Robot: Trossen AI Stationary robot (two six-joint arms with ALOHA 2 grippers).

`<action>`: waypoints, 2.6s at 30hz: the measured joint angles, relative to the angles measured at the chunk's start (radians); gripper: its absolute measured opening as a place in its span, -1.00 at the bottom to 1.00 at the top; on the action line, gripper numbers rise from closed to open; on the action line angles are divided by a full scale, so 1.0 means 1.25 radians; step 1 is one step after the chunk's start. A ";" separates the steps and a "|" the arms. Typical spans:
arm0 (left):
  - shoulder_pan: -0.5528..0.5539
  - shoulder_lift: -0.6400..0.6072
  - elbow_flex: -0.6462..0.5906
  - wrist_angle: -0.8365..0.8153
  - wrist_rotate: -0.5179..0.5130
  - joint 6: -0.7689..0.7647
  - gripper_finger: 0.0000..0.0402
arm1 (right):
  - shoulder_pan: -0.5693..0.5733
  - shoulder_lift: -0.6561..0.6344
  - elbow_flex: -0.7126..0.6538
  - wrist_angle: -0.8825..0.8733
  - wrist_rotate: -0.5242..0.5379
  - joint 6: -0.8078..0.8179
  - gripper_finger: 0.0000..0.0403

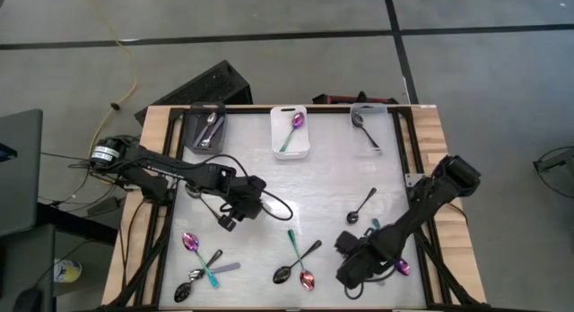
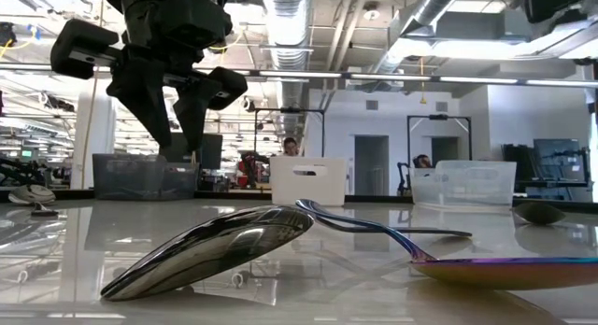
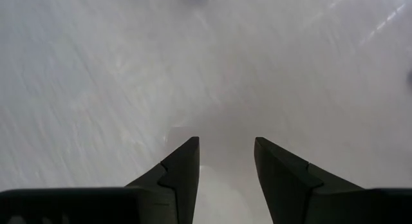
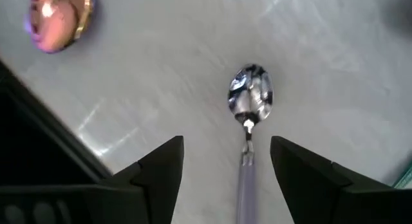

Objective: Sort silverware by color (type)
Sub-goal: Put the purple spoon into the transparent black bin

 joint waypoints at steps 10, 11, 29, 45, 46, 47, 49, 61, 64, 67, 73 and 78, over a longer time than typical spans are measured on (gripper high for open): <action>0.000 0.000 0.000 -0.038 0.000 -0.039 -0.33 | 0.005 0.051 0.005 -0.004 0.019 -0.031 0.27; 0.000 0.000 0.000 -0.041 0.000 -0.040 -0.33 | 0.005 0.055 0.005 -0.004 0.020 -0.032 0.27; 0.000 0.000 0.000 -0.046 -0.007 -0.062 -0.33 | 0.046 0.079 0.000 -0.005 -0.014 -0.005 0.27; 0.000 0.000 0.000 -0.050 -0.007 -0.087 -0.33 | 0.059 0.076 -0.118 0.099 0.010 0.063 0.16; 0.000 0.000 0.000 -0.049 -0.007 -0.087 -0.33 | 0.060 0.075 -0.123 0.105 0.014 0.064 0.11; 0.000 0.000 0.000 -0.050 -0.007 -0.087 -0.33 | 0.060 0.074 -0.127 0.110 0.015 0.063 0.05; 0.000 0.000 0.000 -0.051 -0.007 -0.087 -0.33 | 0.060 0.074 -0.135 0.131 0.015 0.058 -0.10; 0.000 0.000 0.000 -0.066 -0.007 -0.070 -0.33 | 0.043 0.071 -0.133 0.111 0.021 0.080 -0.87; 0.000 0.000 0.000 -0.066 -0.014 -0.047 -0.33 | 0.033 0.070 -0.111 0.045 0.029 0.079 -0.87; 0.000 0.000 0.000 -0.066 -0.058 -0.039 -0.33 | 0.029 0.042 -0.088 -0.015 0.064 0.064 -0.87; 0.015 -0.059 -0.004 -0.102 -0.076 0.027 -0.33 | 0.011 -0.063 -0.079 -0.058 0.138 0.056 -0.87; 0.104 -0.178 -0.077 -0.002 0.068 0.036 -0.33 | -0.007 -0.148 -0.079 -0.051 0.338 -0.011 -0.87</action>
